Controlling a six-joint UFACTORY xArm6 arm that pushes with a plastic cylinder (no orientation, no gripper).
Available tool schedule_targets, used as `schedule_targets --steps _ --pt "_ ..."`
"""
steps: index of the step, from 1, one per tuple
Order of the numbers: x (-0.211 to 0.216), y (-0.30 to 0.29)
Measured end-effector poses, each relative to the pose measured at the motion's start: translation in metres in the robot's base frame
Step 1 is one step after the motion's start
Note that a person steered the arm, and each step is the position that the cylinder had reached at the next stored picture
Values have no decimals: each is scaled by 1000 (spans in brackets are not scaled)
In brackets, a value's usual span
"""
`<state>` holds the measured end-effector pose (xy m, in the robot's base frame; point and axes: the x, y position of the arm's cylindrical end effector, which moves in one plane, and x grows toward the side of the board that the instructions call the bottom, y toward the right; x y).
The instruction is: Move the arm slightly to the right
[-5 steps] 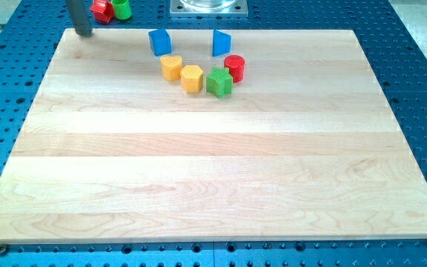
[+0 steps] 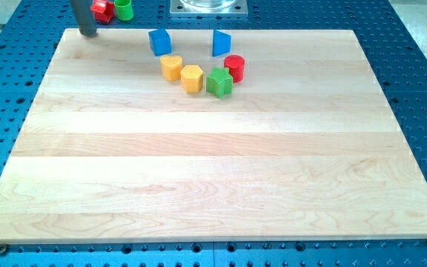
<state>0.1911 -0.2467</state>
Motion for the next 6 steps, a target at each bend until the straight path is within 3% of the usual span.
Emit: schedule_targets --steps 6 --pt "0 21"
